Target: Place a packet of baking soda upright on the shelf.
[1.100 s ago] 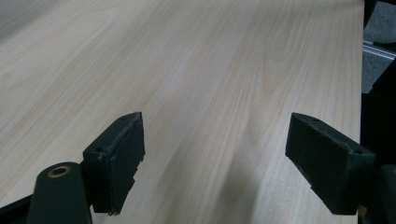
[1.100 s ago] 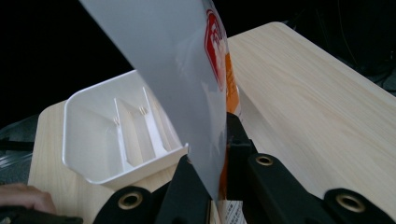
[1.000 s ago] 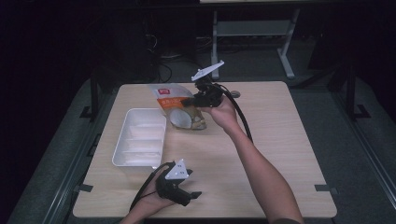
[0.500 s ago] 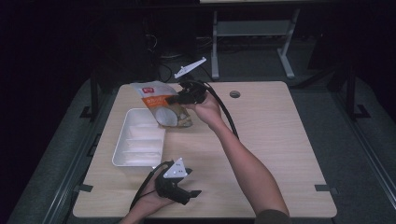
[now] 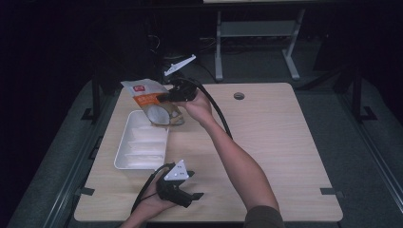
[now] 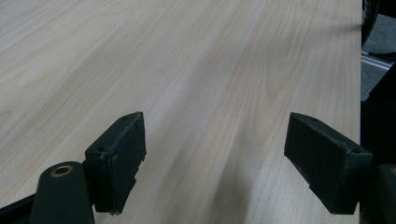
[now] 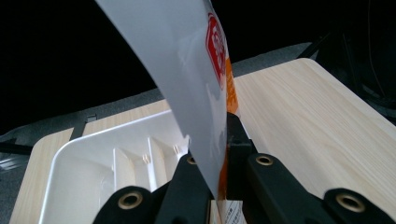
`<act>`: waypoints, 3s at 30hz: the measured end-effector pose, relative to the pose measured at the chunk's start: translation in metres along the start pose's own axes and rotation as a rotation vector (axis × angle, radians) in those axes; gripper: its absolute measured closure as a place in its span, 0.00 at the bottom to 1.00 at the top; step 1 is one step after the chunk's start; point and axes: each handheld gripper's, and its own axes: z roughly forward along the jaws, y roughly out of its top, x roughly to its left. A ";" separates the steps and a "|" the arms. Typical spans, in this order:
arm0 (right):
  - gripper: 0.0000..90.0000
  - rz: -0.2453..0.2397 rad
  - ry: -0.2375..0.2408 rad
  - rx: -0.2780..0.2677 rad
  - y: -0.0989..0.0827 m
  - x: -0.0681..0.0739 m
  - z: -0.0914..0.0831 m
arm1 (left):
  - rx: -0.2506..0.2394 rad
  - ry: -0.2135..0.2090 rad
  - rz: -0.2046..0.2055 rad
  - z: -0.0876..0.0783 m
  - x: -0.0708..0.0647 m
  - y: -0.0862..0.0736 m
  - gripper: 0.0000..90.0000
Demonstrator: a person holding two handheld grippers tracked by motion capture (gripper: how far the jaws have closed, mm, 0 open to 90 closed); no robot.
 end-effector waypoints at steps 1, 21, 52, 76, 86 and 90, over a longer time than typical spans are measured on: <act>1.00 0.000 0.004 -0.003 0.001 -0.001 0.003 | 0.002 0.001 0.004 0.000 0.001 0.000 0.23; 1.00 0.002 0.045 -0.001 0.002 -0.013 0.067 | 0.003 -0.002 0.011 -0.001 0.002 -0.001 0.23; 0.98 -0.007 0.005 0.159 -0.033 -0.016 0.084 | 0.011 0.008 0.018 -0.001 0.003 -0.001 0.23; 0.99 0.042 -0.002 0.197 -0.055 -0.024 0.089 | 0.016 0.005 0.021 -0.001 0.003 -0.001 0.23; 0.92 0.045 0.007 0.184 -0.053 -0.023 0.083 | 0.009 0.004 0.015 -0.002 0.003 0.000 0.23; 0.91 0.050 0.007 0.163 -0.053 -0.023 0.074 | 0.009 0.005 0.015 -0.002 0.004 0.000 0.23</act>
